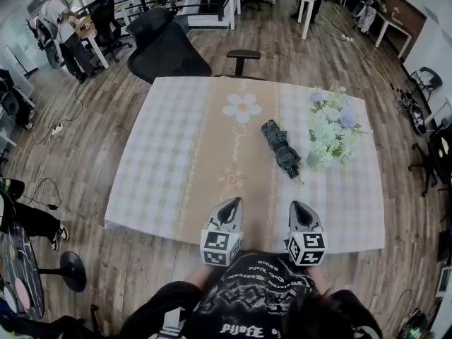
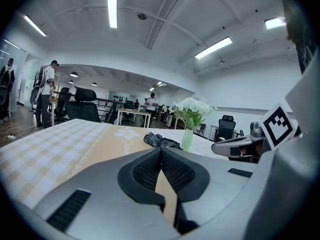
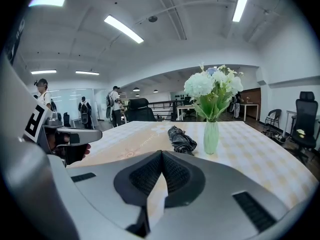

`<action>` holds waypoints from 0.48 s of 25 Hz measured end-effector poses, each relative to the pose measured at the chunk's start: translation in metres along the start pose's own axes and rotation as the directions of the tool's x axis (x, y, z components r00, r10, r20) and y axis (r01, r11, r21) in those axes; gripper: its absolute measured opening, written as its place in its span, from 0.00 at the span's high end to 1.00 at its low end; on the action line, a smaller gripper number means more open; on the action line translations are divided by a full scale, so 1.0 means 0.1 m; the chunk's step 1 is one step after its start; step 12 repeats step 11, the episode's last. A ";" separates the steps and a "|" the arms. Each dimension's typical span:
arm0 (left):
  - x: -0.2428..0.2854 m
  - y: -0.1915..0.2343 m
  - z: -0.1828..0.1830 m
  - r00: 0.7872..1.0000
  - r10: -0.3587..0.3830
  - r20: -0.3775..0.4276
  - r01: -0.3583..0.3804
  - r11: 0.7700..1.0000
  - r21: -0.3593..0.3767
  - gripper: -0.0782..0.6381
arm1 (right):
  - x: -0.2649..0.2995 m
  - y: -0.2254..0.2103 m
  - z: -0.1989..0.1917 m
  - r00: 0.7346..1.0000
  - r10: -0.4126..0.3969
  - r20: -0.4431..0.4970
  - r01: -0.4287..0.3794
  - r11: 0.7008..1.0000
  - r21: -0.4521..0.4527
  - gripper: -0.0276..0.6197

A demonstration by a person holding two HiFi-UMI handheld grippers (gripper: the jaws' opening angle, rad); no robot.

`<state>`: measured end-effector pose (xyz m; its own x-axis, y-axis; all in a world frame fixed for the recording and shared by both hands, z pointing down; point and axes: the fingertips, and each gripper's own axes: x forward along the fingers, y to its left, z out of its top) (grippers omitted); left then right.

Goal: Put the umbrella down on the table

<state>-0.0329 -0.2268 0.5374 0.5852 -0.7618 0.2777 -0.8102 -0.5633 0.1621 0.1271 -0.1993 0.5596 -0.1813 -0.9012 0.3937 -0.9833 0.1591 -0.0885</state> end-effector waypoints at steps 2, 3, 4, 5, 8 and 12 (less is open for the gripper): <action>0.02 0.00 0.01 1.000 0.000 0.002 0.000 1.000 0.000 0.86 | 0.01 0.01 0.00 1.000 0.007 0.000 -0.007 1.000 -0.001 0.95; 0.02 0.01 0.01 1.000 -0.001 0.002 0.001 1.000 0.000 0.86 | 0.02 0.01 0.00 1.000 0.012 -0.002 -0.012 1.000 0.002 0.95; 0.03 0.02 0.01 1.000 -0.002 0.001 0.002 1.000 0.000 0.86 | 0.03 0.02 -0.01 1.000 0.017 -0.004 -0.017 1.000 0.006 0.95; 0.04 0.02 0.01 1.000 -0.004 -0.001 0.004 1.000 -0.001 0.86 | 0.04 0.03 -0.02 1.000 0.021 -0.006 -0.021 1.000 0.008 0.95; 0.06 0.00 -0.01 1.000 -0.013 -0.008 0.013 1.000 0.002 0.86 | 0.05 0.03 -0.02 1.000 0.027 -0.006 -0.027 1.000 0.008 0.95; 0.08 -0.04 -0.02 1.000 -0.023 -0.012 0.023 1.000 0.006 0.86 | 0.05 0.02 -0.03 0.999 0.033 -0.007 -0.033 0.999 0.004 0.95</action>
